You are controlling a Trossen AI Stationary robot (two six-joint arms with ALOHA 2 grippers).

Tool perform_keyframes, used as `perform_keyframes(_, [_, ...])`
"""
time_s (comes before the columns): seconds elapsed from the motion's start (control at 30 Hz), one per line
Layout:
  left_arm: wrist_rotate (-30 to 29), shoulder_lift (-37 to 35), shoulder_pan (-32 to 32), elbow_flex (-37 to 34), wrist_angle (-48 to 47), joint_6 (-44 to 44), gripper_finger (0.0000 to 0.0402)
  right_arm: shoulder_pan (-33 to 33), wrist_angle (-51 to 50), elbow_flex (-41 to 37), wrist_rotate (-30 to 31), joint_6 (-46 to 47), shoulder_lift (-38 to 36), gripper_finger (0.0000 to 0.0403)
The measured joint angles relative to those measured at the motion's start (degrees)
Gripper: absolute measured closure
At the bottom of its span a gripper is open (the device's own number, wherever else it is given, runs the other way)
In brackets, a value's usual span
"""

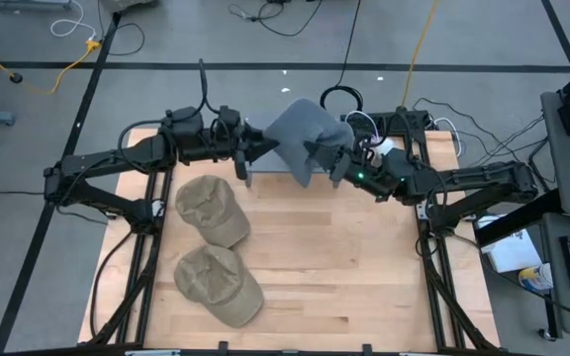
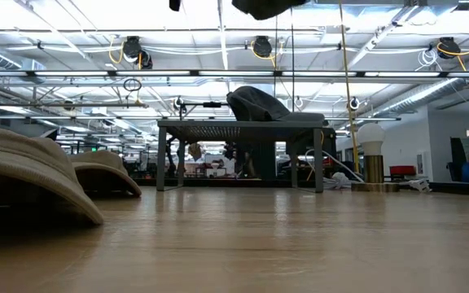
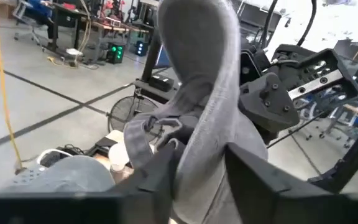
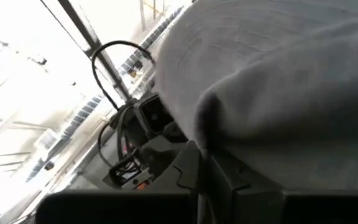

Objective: Pick & Place hat
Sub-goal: Stack the black cap on top of the black cap on the shelf

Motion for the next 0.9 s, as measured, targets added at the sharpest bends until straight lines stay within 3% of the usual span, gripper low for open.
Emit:
perform_keyframes(0.2, [9.5, -0.3, 0.2, 0.0, 0.7, -1.9, 0.0386, 0.0, -2.2, 0.0, -3.6, -2.6, 0.0, 0.0383])
perform_keyframes(0.43, [18.3, -0.9, 0.4, -0.1, -0.3, -7.6, 0.0394, 0.1, -12.5, 0.0, -17.3, -6.9, -3.2, 0.0368])
perform_keyframes(0.6, [24.4, -2.2, 0.6, -0.1, -2.2, -11.3, 0.0395, 0.1, -19.5, 0.0, -30.3, -2.5, -7.9, 0.0307])
perform_keyframes(0.7, [30.9, -2.4, 0.6, 0.0, -4.1, -13.2, 0.0395, 0.1, -22.4, 0.0, -38.4, -0.3, -10.7, 0.0265])
perform_keyframes(0.9, [43.2, -2.5, -1.1, 0.0, -6.4, -17.7, 0.0394, -0.4, -24.3, 0.0, -46.3, 1.4, -15.8, 0.0213])
